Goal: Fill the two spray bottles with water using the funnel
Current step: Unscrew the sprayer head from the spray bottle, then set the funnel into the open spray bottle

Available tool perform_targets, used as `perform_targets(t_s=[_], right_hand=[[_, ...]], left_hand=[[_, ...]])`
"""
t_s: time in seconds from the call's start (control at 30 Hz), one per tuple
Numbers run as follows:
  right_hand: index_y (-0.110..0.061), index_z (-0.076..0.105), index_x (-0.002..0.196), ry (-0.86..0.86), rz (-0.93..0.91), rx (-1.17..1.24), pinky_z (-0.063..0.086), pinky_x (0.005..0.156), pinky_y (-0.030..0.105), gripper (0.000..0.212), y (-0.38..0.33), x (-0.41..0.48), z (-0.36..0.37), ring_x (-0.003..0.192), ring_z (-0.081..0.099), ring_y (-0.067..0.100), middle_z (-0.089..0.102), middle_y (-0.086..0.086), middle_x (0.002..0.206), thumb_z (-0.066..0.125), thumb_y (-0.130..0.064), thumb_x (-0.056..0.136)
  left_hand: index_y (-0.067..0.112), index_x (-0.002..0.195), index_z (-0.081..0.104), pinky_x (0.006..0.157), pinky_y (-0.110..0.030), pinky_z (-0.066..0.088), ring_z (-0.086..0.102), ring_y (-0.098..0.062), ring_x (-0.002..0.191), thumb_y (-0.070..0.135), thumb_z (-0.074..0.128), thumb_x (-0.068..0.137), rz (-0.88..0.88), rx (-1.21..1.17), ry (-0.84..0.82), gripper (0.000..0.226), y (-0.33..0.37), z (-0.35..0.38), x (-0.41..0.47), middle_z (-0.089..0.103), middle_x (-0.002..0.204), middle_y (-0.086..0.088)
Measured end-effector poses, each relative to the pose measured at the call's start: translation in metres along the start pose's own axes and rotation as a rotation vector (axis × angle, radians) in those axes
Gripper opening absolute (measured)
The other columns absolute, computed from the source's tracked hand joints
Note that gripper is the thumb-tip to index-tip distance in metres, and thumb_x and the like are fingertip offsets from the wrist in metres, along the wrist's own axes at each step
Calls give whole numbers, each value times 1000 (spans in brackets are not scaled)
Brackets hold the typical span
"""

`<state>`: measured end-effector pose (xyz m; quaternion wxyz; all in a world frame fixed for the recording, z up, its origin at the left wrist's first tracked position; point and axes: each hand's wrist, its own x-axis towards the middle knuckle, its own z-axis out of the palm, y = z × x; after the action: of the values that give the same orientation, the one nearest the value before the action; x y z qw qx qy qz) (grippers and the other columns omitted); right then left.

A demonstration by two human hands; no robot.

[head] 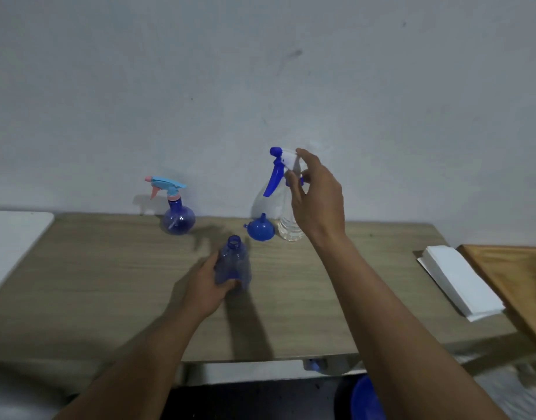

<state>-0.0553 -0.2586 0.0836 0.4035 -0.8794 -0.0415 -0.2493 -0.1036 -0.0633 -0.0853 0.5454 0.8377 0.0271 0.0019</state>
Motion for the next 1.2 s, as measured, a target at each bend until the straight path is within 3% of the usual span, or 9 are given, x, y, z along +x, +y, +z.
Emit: perform_targets(t_s=[0.1,0.3,0.47,0.6,0.77,0.93,1.07,1.2], right_hand=[[-28,52,138,-122,94,-114,51,80,38,37,27,-12,10,95,62,22,66,5,106,54,-34,102],[-24,58,119,-364,307,-298,41,71,35,23,94,-56,53,98,62,37,65,13,108,54,-26,96],[-24,58,120,-497,380,-372,49,83,40,26,132,-87,84,101,61,37,61,12,109,52,-29,96],[-22,56,137,-490,382,-413,48,94,43,38,153,-107,97,113,56,38,56,14,121,50,-24,99],[-18,44,150,-467,264,-491,37,104,43,46,167,-126,105,130,45,31,54,13,138,42,-28,105],[-20,31,157,-486,258,-483,35,108,46,53,169,-131,103,138,39,31,48,14,146,39,-33,106],[-15,45,148,-338,253,-370,45,102,47,57,152,-117,93,128,50,32,55,13,139,53,-23,93],[-15,42,147,-343,198,-222,49,88,42,56,138,-78,109,118,55,30,52,11,138,54,-13,92]], left_hand=[[16,139,52,72,5,37,59,-14,105,3,85,73,15,-2,14,75,-4,0,1,63,115,3],[20,142,51,75,3,38,60,-10,105,5,86,72,20,-19,61,79,-14,5,1,65,122,2],[32,144,46,79,-4,40,58,-10,115,18,85,76,10,27,71,80,-22,9,3,62,128,8],[44,141,43,93,-29,50,59,-8,115,35,85,74,14,95,64,79,-29,6,7,61,127,14],[43,142,43,94,-27,48,58,-6,116,35,85,76,22,71,52,79,-34,7,9,61,126,15],[45,141,43,97,-37,53,61,-9,116,38,85,76,40,38,47,78,-36,5,12,63,126,14],[40,143,43,95,-31,54,61,-9,117,30,84,78,35,-22,58,77,-35,8,10,62,129,11],[35,145,44,90,-16,52,60,-2,117,21,83,80,40,-105,71,77,-33,11,8,62,131,14]])
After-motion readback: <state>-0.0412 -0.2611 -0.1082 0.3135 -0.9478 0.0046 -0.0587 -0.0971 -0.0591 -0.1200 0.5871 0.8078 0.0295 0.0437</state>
